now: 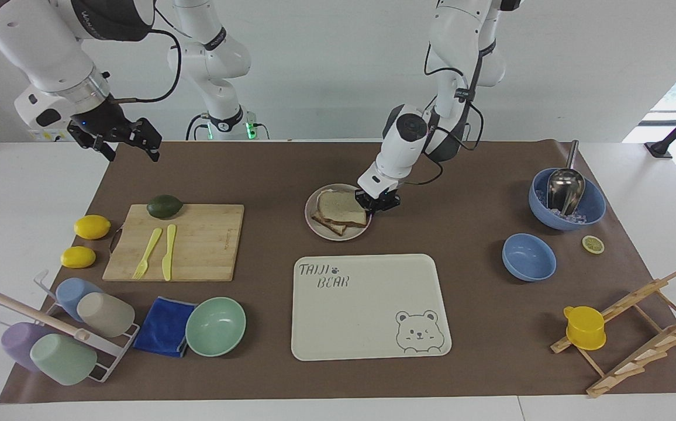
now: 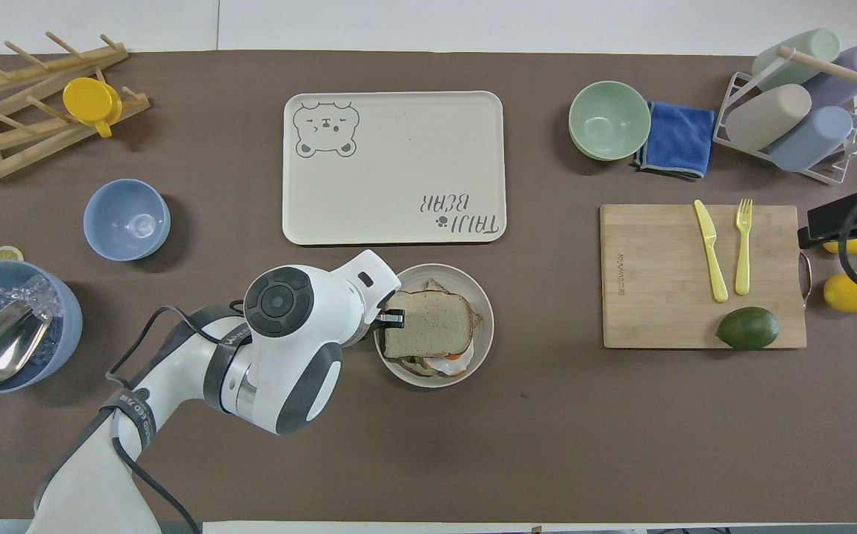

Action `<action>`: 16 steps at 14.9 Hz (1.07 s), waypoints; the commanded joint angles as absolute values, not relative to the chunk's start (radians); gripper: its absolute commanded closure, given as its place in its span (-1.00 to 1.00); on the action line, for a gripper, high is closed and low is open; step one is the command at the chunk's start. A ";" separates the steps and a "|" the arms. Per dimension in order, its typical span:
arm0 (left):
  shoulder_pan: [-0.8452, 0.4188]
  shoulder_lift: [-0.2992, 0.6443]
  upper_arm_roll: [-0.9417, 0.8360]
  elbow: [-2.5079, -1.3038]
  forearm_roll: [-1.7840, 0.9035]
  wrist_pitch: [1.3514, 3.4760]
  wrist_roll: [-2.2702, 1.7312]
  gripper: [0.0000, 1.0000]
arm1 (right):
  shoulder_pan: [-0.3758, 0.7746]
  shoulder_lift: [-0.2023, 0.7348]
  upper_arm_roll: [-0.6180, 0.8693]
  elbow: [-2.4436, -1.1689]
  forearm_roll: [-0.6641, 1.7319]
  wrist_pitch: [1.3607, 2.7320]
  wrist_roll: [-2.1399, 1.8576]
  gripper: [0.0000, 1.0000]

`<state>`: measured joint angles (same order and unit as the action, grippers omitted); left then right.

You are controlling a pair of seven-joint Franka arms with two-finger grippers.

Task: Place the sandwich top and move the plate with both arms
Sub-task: 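Grip the white plate rim with the left gripper, then slide the plate onto the bear-print tray with the left gripper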

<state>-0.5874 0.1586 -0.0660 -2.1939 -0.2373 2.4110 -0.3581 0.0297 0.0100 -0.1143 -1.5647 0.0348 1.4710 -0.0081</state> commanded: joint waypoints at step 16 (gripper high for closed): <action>-0.308 0.622 -0.051 -1.280 -0.391 1.923 -0.354 1.00 | 0.032 0.011 -0.124 -1.562 0.044 1.457 -0.026 -1.00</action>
<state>-0.3287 0.5073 -0.0464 -1.4324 -0.3549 1.9460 -0.3550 0.0297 0.0100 -0.1143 -1.5649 0.0348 1.4707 -0.0081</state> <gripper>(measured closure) 0.952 0.000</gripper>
